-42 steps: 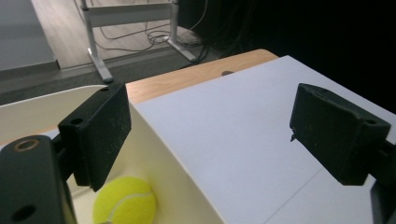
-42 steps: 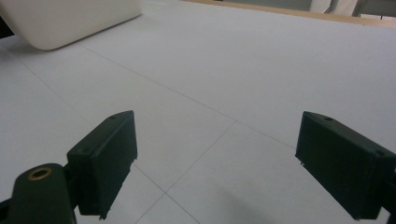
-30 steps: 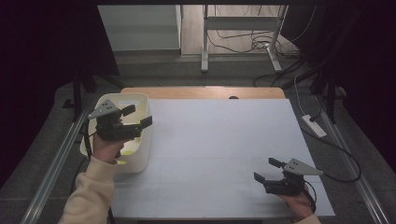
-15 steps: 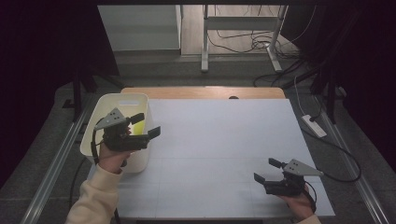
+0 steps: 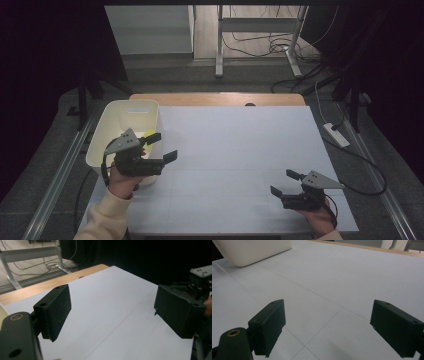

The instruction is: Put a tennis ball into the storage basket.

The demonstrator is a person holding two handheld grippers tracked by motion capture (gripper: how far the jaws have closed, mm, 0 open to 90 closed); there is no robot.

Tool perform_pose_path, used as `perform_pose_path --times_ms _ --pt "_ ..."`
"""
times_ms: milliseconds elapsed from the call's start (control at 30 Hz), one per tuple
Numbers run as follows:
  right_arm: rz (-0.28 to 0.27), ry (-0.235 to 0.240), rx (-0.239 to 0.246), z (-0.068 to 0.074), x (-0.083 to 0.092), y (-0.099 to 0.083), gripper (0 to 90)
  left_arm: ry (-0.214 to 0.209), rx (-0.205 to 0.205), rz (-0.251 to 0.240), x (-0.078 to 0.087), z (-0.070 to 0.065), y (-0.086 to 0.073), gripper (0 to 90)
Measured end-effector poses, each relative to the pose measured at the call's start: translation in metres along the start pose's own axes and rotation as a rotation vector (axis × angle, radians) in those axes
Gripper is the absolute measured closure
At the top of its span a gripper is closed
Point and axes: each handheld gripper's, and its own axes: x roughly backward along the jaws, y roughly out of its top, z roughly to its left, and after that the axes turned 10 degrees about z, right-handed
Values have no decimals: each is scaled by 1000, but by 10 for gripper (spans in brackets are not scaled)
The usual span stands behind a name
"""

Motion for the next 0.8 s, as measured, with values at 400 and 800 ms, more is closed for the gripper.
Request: perform_pose_path --times_ms 400,800 --pt "0 -1 0 0 0 0 127 -38 -53 17 -9 -20 -21 142" --pt "1 -3 3 0 1 0 127 -49 -77 62 -20 -33 -45 140"
